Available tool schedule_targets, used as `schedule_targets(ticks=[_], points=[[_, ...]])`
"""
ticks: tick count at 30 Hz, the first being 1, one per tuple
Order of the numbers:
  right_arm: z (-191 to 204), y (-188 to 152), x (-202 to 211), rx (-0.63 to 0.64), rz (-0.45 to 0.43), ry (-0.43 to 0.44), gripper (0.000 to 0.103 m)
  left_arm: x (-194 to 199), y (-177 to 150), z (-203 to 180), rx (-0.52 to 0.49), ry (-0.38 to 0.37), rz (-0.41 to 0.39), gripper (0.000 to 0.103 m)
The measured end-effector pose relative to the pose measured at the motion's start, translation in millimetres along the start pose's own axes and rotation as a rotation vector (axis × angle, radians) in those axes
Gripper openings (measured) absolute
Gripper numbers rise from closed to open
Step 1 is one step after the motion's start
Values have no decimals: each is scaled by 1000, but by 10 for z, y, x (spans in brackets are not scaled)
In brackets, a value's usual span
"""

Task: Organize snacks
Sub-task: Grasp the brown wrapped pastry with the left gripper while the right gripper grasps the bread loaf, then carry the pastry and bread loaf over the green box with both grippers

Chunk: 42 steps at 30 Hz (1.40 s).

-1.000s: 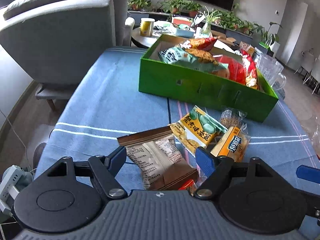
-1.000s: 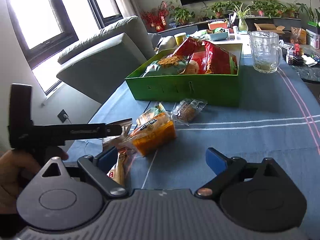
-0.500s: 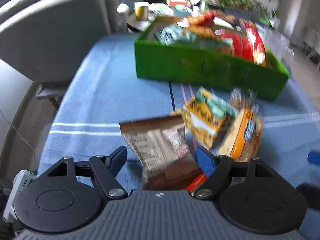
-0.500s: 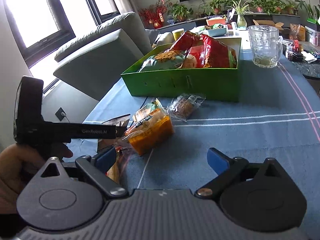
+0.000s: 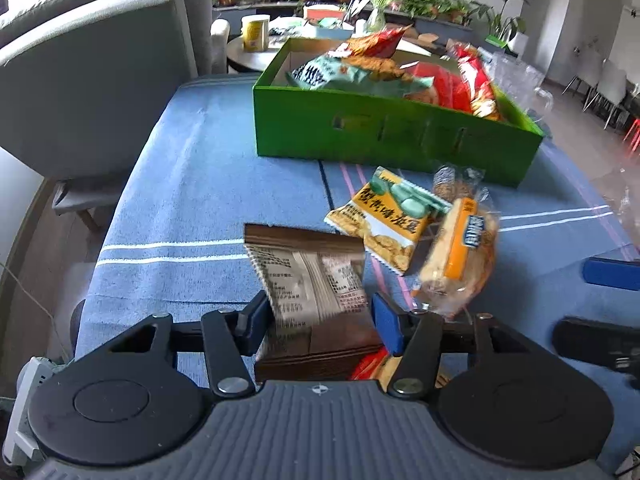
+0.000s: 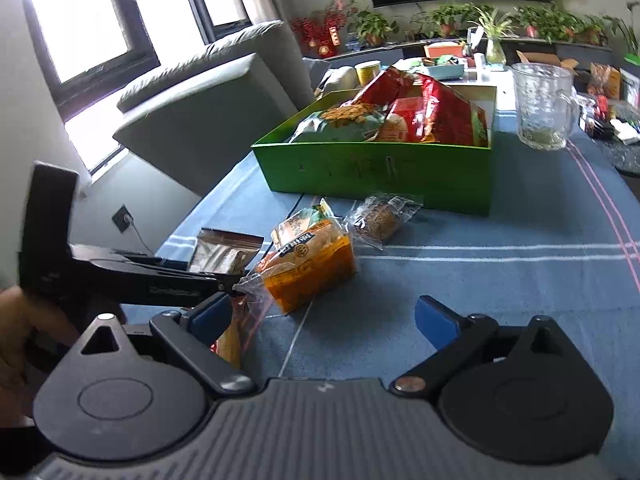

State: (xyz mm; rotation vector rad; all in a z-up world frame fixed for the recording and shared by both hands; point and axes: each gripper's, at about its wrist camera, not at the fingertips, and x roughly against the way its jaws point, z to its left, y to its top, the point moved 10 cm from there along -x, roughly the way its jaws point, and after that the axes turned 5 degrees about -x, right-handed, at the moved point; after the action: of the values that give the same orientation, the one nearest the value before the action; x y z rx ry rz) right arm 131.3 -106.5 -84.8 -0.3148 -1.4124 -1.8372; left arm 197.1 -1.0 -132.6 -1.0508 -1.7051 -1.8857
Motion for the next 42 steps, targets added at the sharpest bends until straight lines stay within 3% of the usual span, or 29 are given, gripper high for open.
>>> schedule_targets(ticks=[5, 10, 12, 16, 22, 24, 35, 42], points=[[84, -31, -129, 99, -12, -26, 85, 96, 6, 25, 3, 3, -21, 51], [116, -16, -363, 275, -27, -123, 85, -4, -81, 79, 9, 23, 26, 53], [121, 24, -421, 271, -22, -106, 85, -29, -101, 108, 14, 50, 33, 65], [139, 123, -517, 282, -25, -96, 85, -46, -80, 108, 0, 78, 39, 69], [239, 160, -658, 316, -19, -74, 85, -116, -76, 169, 3, 102, 22, 66], [266, 158, -693, 302, -7, -44, 85, -100, -68, 176, -9, 96, 4, 54], [333, 141, -684, 248, -11, -30, 85, -2, -81, 238, 25, 64, -24, 51], [339, 304, -382, 218, -98, -13, 85, 197, 59, 163, 31, 37, -88, 51]])
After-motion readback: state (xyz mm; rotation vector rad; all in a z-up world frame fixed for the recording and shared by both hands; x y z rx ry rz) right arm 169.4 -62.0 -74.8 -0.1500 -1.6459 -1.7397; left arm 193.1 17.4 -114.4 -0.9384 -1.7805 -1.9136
